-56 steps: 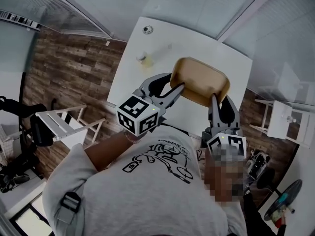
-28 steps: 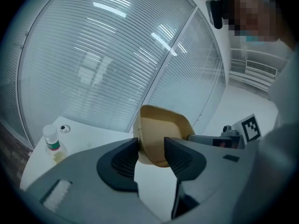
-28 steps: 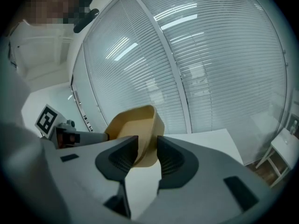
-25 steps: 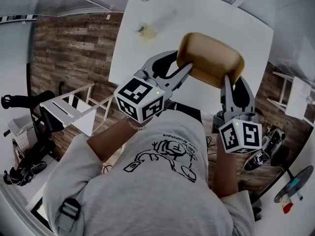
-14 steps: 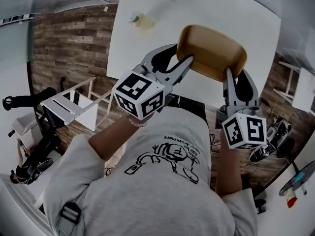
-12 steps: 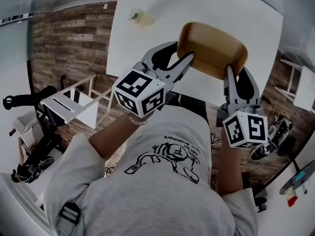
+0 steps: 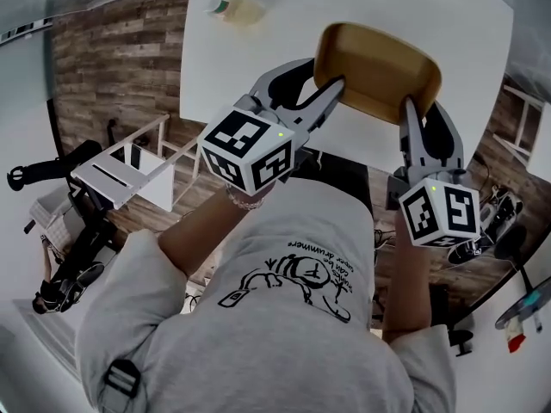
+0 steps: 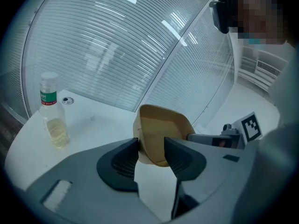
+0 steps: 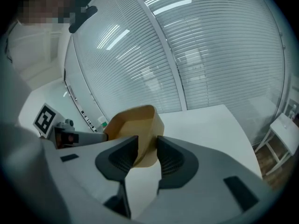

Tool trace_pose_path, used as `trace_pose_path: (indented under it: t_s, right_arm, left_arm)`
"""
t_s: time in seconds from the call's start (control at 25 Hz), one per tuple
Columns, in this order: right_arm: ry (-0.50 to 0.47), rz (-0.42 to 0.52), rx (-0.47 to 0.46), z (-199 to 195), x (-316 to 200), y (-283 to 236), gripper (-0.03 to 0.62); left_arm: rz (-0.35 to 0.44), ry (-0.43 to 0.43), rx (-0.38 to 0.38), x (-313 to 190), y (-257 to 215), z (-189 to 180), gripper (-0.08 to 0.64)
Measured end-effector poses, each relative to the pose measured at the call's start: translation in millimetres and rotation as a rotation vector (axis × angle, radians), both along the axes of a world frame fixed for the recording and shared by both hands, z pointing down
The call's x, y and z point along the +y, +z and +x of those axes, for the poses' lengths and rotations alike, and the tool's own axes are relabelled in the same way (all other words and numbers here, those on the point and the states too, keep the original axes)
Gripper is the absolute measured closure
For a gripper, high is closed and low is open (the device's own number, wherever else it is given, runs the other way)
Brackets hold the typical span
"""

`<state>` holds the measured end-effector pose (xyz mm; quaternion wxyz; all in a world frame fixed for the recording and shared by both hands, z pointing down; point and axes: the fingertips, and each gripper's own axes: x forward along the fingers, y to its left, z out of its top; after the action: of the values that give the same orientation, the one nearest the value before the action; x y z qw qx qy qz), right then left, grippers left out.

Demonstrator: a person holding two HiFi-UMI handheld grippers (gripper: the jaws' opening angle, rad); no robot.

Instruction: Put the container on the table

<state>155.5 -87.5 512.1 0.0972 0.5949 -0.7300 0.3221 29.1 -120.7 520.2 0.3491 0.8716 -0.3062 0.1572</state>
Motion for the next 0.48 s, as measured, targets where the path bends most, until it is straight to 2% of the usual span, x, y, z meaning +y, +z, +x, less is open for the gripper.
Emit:
trace_pose_path:
  t_s: [0.48]
  right_arm:
    - [0.012, -0.091, -0.004, 6.2, -4.0, 61.7, 0.477]
  left_arm:
    - [-0.07, -0.002, -0.051, -0.3, 59.6, 4.3, 0.397]
